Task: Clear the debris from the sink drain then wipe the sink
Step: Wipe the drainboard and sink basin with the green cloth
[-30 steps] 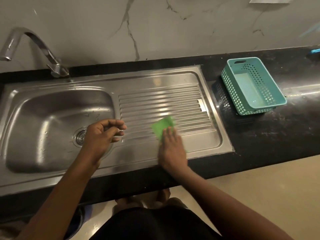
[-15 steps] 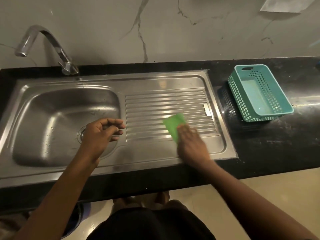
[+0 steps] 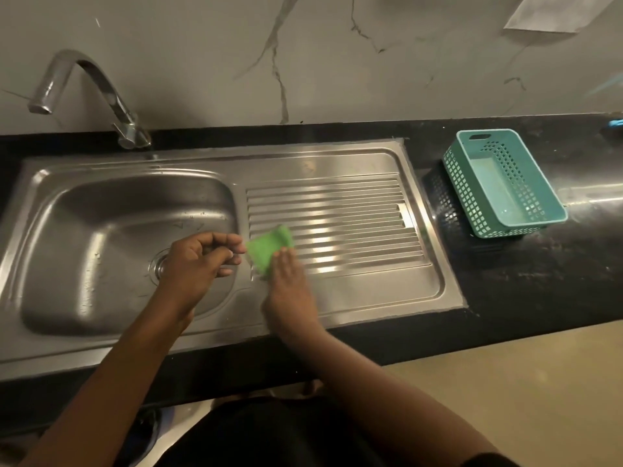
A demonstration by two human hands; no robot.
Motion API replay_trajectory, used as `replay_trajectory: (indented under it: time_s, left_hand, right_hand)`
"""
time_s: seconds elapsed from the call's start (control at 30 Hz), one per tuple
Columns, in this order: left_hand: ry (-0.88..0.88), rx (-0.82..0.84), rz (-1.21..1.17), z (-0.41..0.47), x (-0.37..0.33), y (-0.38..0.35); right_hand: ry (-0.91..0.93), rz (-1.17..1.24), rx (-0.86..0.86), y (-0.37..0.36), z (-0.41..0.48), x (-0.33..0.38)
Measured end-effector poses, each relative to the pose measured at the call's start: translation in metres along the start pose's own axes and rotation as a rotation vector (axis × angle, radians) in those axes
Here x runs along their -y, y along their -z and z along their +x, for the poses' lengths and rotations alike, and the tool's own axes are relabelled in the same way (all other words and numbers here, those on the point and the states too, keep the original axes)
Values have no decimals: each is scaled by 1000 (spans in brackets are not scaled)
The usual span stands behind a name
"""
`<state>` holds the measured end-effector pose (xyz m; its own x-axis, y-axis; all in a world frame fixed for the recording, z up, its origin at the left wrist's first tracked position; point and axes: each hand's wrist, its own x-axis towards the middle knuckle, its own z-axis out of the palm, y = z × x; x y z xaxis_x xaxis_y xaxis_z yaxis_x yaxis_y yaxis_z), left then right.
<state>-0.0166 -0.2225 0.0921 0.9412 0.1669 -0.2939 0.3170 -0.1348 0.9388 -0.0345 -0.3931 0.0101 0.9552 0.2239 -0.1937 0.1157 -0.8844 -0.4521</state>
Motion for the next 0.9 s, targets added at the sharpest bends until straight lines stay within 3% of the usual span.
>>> replay_trajectory:
  time_s: [0.13,0.3,0.37,0.57,0.7,0.9]
  left_hand:
    - [-28,32,12,4,-7,6]
    - [-27,16,8,6,-7,10]
    - [-17,13,5,5,-5,10]
    - [42,-7,-3,1,0,15]
    - [56,-13,5,1,3,23]
    - [59,-28,21,6,-2,25]
  right_hand:
    - [187,-121,121,-21,17,34]
    - [383,-252,77,11,18,-50]
    - [280,-299,0,34,14,-98]
    - [-325,-387,-117,114,27,-210]
    - [-396,-321,-121,75,44,-150]
    - [-39,-22,-47,0,44,-4]
